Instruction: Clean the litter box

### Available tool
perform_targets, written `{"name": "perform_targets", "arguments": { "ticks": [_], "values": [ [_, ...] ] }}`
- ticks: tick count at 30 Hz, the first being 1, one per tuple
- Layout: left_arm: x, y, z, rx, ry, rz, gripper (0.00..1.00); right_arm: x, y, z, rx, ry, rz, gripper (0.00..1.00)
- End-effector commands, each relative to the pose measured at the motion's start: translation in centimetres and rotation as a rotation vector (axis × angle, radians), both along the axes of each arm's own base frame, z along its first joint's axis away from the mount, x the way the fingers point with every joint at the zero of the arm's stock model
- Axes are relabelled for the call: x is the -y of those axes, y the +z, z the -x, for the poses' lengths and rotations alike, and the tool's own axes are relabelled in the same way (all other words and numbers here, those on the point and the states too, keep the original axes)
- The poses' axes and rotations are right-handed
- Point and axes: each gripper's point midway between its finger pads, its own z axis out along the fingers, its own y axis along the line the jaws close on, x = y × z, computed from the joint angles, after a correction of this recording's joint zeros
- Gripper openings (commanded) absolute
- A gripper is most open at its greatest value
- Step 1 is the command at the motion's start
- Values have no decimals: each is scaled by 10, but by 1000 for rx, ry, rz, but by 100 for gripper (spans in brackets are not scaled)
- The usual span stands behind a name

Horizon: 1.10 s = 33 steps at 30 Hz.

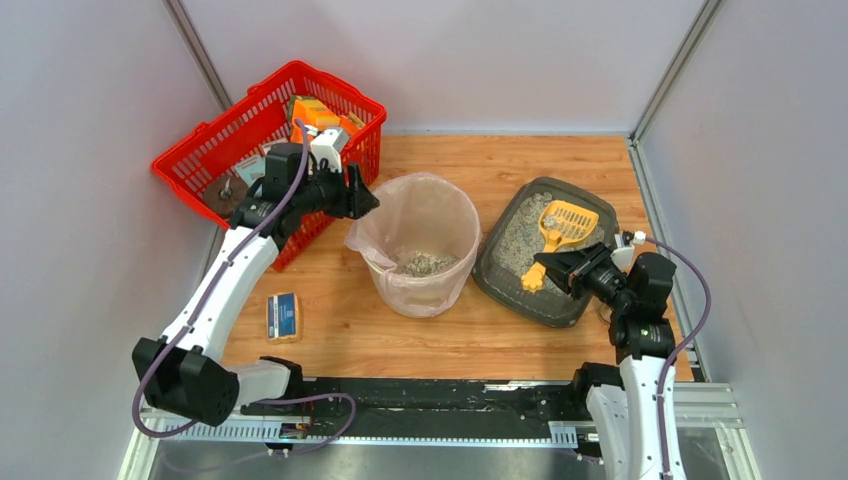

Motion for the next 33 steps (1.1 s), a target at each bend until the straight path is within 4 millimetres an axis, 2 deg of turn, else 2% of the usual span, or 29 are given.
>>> {"name": "perform_targets", "arguments": {
  "ticks": [1,5,8,16,22,26,29,32,33],
  "values": [
    [6,3,-6,1,-24,-13,59,-5,27,4,40,57,11,0],
    [15,-5,-4,-29,-49,-11,47,-4,44,3,64,49,15,0],
    [20,-8,-2,-38,-62,-10,41,-5,49,2,64,57,11,0],
    [28,-12,-1,-55,-81,-3,27,-8,85,7,122,81,16,0],
    [34,-13,2,-63,-95,12,25,-15,107,6,160,114,3,0],
    [40,-15,4,-70,-111,13,25,-23,111,1,161,145,19,0],
    [39,-18,3,-76,-110,9,25,-32,115,-3,174,175,30,0],
    [40,-20,3,-80,-110,8,25,-48,119,-4,190,234,47,0],
    [41,-22,3,-88,-112,7,25,-57,126,-2,211,263,57,0]
  ]
}}
